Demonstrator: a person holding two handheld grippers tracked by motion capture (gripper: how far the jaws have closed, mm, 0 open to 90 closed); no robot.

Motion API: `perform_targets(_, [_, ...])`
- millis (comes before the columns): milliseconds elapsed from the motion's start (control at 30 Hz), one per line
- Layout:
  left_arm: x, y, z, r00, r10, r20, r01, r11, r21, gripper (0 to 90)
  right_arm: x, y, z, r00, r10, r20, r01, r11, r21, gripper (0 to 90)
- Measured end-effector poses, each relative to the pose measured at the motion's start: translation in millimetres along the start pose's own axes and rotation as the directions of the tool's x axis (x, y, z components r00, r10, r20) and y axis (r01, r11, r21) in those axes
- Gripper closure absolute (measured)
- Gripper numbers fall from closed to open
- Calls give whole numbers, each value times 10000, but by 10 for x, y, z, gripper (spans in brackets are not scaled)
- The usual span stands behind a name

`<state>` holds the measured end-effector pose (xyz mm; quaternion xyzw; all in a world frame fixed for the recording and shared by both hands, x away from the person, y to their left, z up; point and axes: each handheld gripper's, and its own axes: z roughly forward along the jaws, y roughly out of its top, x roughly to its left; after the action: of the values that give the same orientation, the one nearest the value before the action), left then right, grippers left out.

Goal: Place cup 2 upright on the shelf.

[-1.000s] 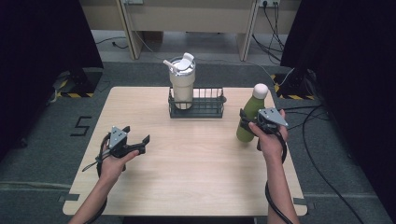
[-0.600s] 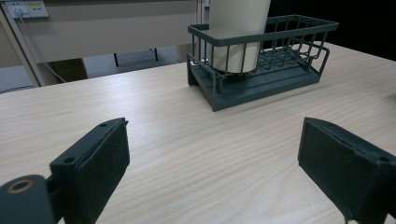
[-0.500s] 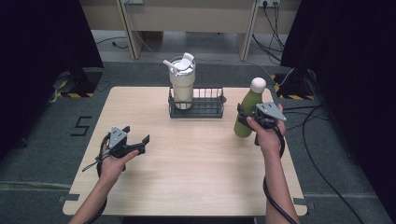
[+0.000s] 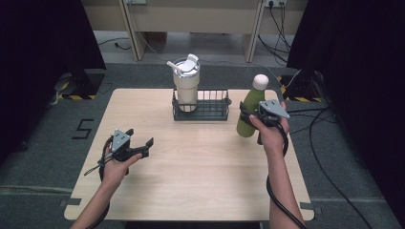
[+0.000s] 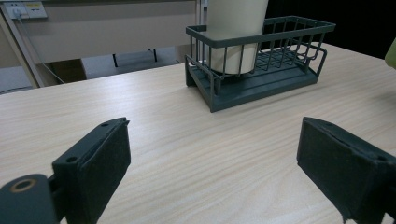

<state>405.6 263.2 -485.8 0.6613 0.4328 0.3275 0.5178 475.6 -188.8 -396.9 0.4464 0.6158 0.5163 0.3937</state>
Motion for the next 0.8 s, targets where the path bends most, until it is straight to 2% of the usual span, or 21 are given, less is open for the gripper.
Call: perform_targets(800, [7,-3,-4,10000,-45,-4,45,10000,-20,97,76,168,163,10000,-52,-58,51,9999,-98,221])
